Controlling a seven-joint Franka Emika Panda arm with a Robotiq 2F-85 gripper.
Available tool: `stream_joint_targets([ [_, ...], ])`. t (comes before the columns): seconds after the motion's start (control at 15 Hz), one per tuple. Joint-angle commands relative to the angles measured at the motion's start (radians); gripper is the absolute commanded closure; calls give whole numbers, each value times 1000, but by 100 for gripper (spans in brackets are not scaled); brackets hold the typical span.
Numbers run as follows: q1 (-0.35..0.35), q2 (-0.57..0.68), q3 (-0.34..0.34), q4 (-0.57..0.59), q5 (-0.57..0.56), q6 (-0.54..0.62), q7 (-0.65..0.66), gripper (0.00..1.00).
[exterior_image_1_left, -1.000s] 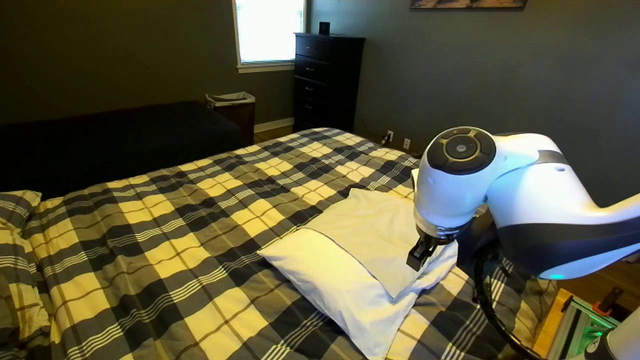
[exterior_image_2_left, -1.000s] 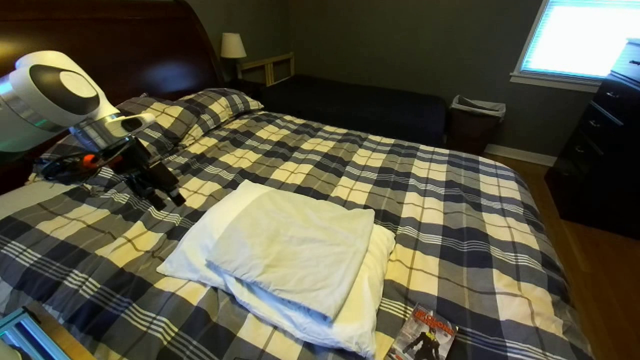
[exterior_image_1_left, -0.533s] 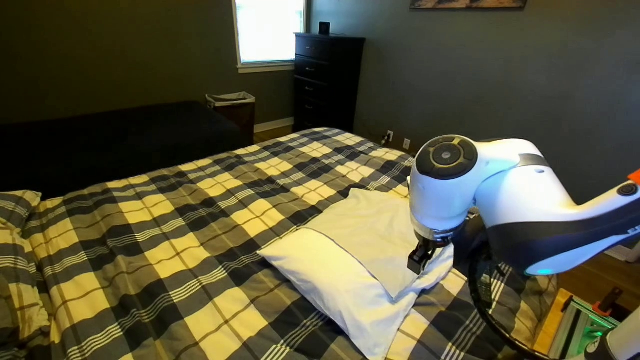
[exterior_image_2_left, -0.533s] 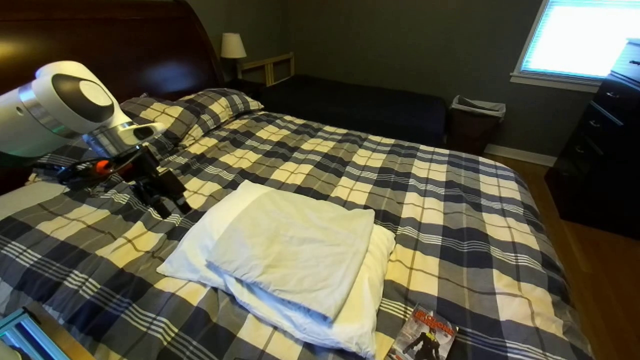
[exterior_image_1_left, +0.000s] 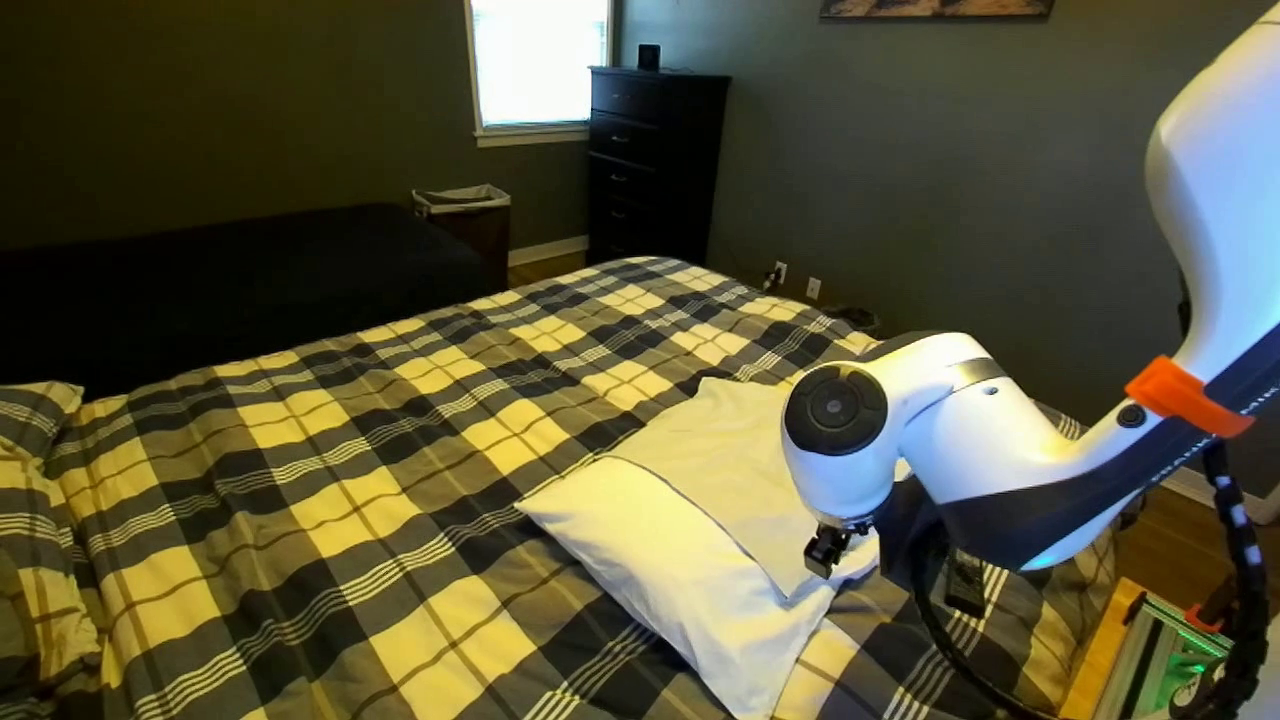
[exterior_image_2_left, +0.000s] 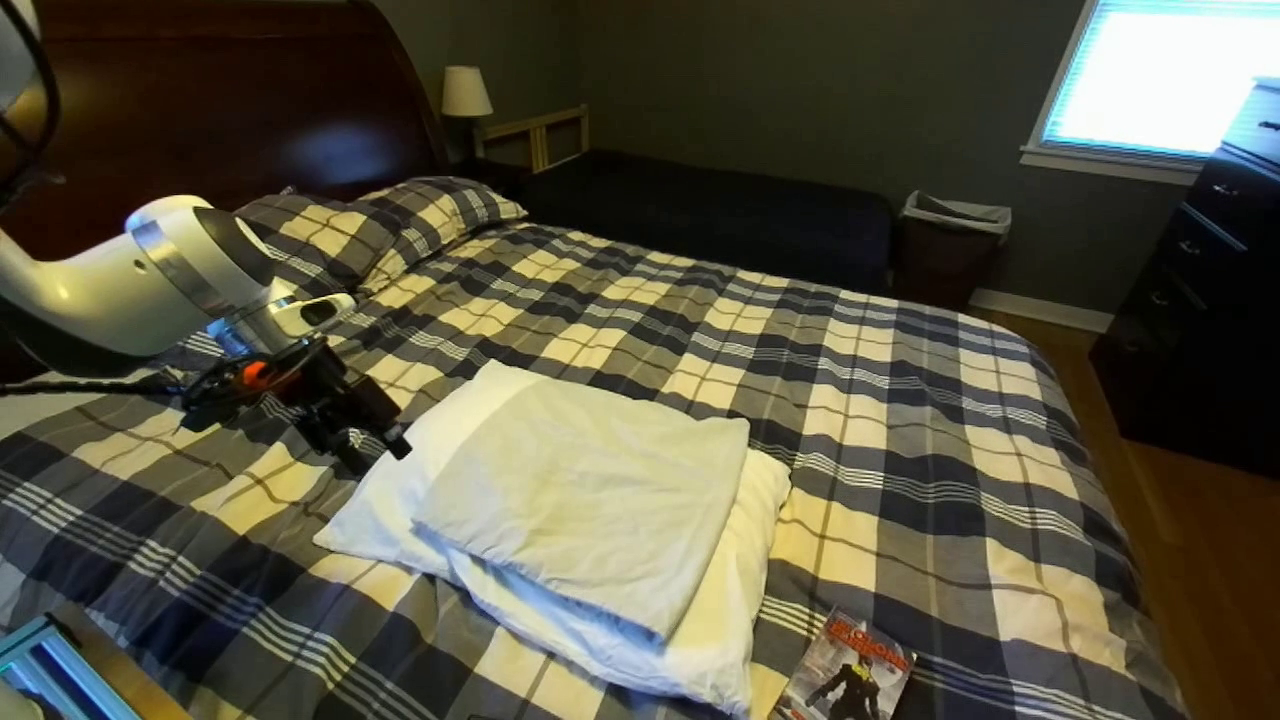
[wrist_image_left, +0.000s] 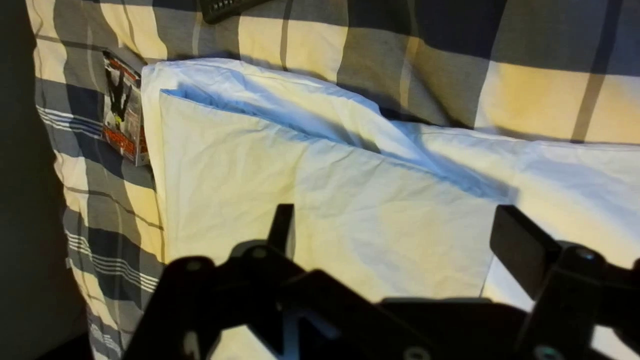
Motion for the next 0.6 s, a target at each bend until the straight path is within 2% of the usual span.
stream_joint_targets([
  [0.0,63,144,-72,69,-117,-1,105,0],
  [0.53,151,350,-159,183,-171,2,185,0],
])
